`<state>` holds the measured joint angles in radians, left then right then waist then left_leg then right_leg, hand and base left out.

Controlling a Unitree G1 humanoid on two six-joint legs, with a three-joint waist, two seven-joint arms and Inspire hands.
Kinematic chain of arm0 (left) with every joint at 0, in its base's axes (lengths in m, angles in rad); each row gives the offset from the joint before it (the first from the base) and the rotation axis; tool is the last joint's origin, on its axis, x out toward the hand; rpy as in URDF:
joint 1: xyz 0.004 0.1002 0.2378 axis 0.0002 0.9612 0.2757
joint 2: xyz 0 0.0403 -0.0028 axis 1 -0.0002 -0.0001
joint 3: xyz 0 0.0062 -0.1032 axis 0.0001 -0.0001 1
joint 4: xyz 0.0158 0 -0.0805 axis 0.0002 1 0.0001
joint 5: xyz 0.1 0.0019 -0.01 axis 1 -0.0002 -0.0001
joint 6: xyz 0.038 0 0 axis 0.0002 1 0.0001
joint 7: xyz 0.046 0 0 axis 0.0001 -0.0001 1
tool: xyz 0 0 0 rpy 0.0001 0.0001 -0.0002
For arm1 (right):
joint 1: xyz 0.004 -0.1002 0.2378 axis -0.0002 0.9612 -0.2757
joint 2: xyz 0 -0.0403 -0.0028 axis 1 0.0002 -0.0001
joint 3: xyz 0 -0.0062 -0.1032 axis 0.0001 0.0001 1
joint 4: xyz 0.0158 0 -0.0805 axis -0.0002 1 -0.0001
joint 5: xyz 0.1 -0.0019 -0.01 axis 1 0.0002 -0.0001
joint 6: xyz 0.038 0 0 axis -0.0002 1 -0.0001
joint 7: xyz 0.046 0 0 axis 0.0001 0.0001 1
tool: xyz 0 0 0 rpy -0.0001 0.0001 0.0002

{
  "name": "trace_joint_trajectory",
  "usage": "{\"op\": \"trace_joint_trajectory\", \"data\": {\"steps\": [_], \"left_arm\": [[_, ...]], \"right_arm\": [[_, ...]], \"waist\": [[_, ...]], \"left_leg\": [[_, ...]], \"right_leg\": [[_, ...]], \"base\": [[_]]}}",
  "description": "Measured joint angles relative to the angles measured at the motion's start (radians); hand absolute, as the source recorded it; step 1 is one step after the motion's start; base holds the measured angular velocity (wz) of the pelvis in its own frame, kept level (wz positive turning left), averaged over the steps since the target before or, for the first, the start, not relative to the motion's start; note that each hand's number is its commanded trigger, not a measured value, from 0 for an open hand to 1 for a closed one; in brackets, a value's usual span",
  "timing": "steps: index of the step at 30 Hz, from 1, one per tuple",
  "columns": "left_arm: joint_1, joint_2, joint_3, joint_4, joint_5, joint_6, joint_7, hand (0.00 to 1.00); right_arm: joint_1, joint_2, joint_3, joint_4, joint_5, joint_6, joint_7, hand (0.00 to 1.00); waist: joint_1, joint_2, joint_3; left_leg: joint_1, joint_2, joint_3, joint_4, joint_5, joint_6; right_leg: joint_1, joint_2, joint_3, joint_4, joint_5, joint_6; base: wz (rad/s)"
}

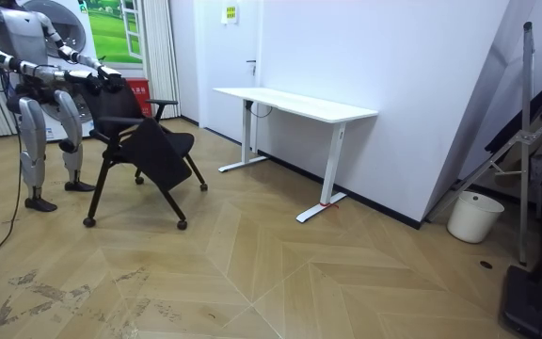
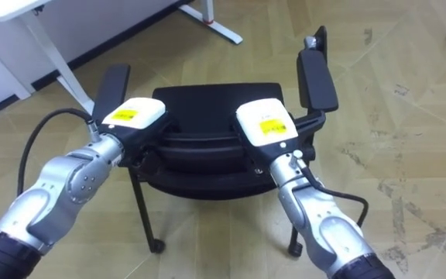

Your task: Push chair

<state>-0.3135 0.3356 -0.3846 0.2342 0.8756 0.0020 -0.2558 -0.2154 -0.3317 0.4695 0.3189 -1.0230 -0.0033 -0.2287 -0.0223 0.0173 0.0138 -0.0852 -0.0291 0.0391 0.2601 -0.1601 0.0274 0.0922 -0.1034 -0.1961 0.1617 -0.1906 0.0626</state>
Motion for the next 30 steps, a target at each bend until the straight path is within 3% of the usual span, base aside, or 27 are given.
{"op": "trace_joint_trajectory", "data": {"steps": [14, 23, 27, 29, 30], "left_arm": [[0.0, 0.007, -0.013, 0.0, 0.003, -0.007, 0.002, 1.0], [0.0, 0.007, -0.017, 0.0, 0.003, -0.006, -0.001, 1.0], [0.0, -0.007, -0.02, 0.009, 0.024, -0.003, -0.003, 1.0], [0.0, -0.006, -0.02, 0.02, 0.025, -0.008, -0.009, 1.0], [0.0, -0.005, -0.02, 0.021, 0.025, -0.009, -0.011, 1.0]], "right_arm": [[0.004, -0.014, -0.001, 0.015, 0.027, -0.029, -0.008, 1.0], [0.009, -0.015, 0.0, 0.019, 0.04, -0.03, -0.008, 1.0], [0.009, -0.015, 0.0, 0.032, 0.054, -0.032, 0.003, 1.0], [0.008, -0.011, -0.001, 0.047, 0.058, -0.042, 0.007, 1.0], [0.007, -0.011, -0.002, 0.052, 0.058, -0.048, 0.013, 1.0]], "waist": [[-0.001, -0.015, 0.0095], [-0.006, -0.029, 0.0092], [0.001, -0.043, 0.0112], [0.001, -0.045, 0.012], [0.001, -0.043, 0.0114]], "left_leg": [[0.021, 0.0, -0.006, -0.003, 0.0, -0.001], [0.02, 0.0, -0.012, 0.012, -0.001, -0.001], [0.019, 0.014, -0.006, 0.038, -0.004, -0.007], [0.007, 0.026, 0.006, 0.088, -0.023, -0.015], [-0.004, 0.04, 0.012, 0.124, -0.049, -0.019]], "right_leg": [[0.029, 0.0, -0.01, -0.011, 0.0, 0.0], [0.038, 0.0, -0.025, -0.009, 0.0, 0.001], [0.044, 0.003, -0.026, -0.002, -0.007, -0.001], [0.047, 0.011, -0.028, 0.013, -0.019, -0.01], [0.049, 0.02, -0.036, 0.03, -0.037, -0.018]], "base": [[0.01], [0.03], [0.0], [0.02], [0.2]]}}
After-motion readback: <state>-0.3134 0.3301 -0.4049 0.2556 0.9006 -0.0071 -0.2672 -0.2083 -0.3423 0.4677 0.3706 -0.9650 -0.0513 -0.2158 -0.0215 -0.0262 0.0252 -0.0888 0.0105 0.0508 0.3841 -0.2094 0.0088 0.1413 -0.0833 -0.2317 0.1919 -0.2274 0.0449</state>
